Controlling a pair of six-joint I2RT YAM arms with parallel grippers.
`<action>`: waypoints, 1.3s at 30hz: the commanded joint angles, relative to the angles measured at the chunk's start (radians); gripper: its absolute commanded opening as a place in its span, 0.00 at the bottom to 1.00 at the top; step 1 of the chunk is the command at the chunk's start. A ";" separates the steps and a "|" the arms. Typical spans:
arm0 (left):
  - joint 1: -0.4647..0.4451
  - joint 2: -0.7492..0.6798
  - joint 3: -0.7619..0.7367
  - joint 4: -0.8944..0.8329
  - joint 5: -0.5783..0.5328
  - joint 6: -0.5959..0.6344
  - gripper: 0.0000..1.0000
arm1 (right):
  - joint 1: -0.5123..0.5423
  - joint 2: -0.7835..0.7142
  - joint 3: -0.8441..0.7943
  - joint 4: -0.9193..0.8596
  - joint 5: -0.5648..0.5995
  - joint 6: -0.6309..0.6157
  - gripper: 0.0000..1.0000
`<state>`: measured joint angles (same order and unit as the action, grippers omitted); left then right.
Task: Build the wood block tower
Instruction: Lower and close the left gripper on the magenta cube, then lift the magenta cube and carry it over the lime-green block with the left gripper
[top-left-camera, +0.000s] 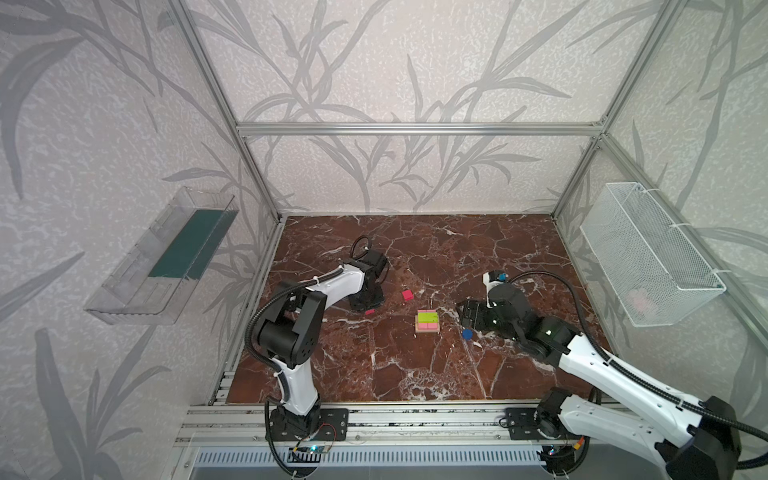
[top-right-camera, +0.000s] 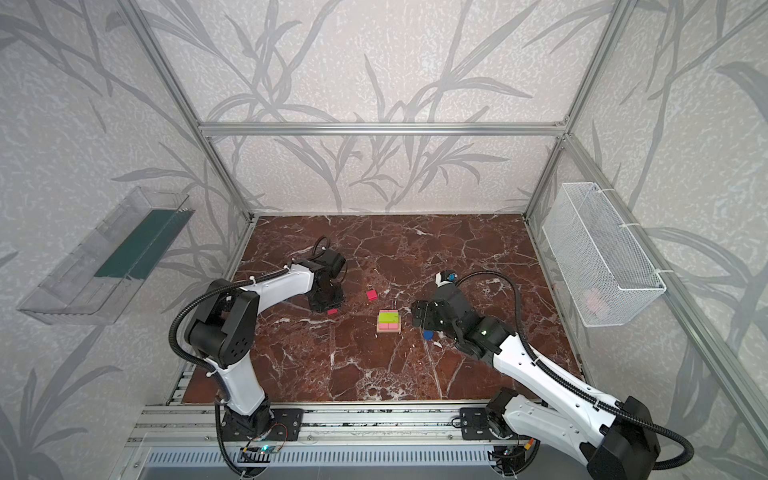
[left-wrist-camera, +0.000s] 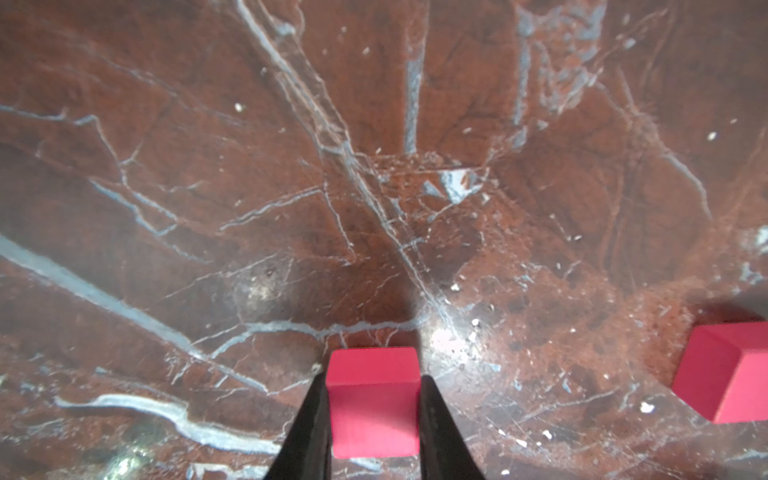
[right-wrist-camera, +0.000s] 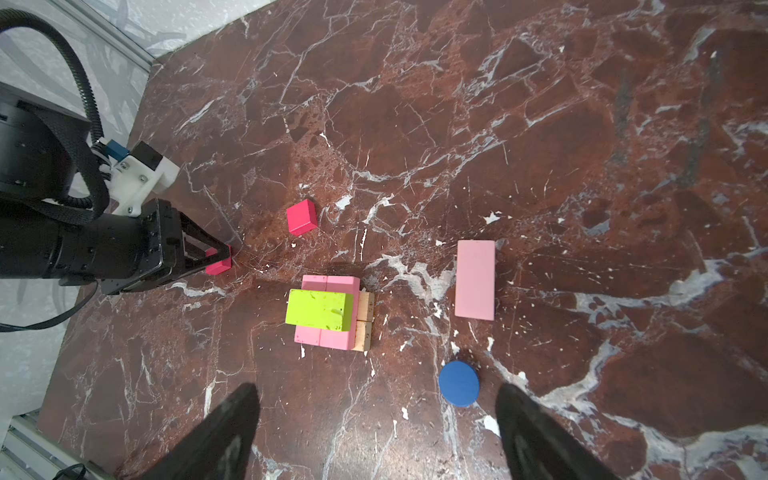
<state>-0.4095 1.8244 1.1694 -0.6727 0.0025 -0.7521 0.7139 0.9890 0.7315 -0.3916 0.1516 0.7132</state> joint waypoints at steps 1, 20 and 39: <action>-0.001 -0.057 0.038 -0.054 0.007 0.022 0.16 | -0.009 0.008 -0.011 0.020 -0.006 -0.001 0.90; -0.114 -0.288 0.119 -0.231 -0.006 0.096 0.16 | -0.037 -0.093 -0.081 0.002 -0.041 -0.008 0.89; -0.361 -0.179 0.276 -0.304 -0.059 0.060 0.16 | -0.045 -0.225 -0.155 -0.045 -0.032 -0.015 0.89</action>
<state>-0.7509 1.6192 1.4063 -0.9390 -0.0326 -0.6773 0.6746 0.7876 0.5911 -0.4099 0.1123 0.7059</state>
